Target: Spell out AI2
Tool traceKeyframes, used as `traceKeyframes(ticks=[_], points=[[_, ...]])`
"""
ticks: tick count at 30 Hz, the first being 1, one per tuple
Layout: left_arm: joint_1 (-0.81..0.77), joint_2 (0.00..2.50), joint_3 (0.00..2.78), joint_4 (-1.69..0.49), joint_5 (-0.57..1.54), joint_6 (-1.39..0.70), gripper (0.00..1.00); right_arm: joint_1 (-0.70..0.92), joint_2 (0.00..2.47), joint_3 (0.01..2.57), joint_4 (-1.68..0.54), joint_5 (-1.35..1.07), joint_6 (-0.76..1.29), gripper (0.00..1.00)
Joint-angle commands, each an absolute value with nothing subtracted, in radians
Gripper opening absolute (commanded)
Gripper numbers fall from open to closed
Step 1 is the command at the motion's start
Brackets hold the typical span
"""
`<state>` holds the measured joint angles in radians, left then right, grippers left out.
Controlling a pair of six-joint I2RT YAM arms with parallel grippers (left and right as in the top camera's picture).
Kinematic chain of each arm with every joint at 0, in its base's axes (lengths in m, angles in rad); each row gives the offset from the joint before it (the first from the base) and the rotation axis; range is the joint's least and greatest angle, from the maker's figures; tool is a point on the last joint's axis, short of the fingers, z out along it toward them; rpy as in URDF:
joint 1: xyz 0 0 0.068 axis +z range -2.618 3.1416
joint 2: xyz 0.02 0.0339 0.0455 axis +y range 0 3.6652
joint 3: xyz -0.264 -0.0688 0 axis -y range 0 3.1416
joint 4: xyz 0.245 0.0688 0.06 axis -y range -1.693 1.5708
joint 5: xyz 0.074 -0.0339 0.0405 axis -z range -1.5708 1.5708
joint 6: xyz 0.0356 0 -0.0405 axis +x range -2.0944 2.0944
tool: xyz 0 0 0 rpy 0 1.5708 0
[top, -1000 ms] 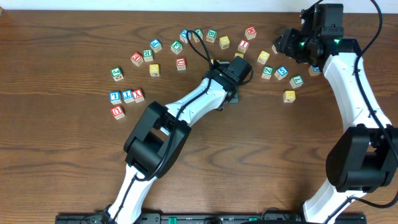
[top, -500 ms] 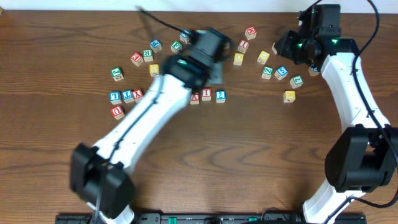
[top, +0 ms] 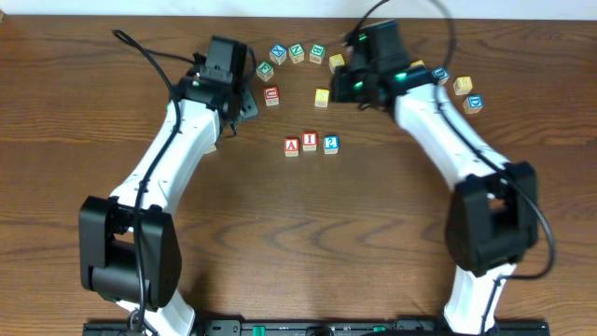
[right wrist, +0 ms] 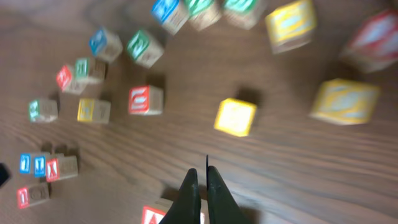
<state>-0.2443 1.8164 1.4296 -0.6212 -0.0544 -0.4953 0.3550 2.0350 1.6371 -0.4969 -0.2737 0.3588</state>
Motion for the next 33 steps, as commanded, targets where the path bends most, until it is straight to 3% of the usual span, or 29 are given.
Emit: traceKeyframes(ticks=[1,20,33], points=[[-0.235,1.837,1.36,-0.591,-0.014,-0.519,0.49,0.392,2.093,1.64,-0.486,-0.272,0.398,0.01],[-0.253,1.861,1.095,-0.331,0.115,-0.686,0.48,0.442,2.211,1.639,-0.535,-0.29,0.342,0.01],[-0.327,1.875,1.083,-0.255,0.12,-0.622,0.49,0.478,2.211,1.607,-0.562,-0.267,0.335,0.01]])
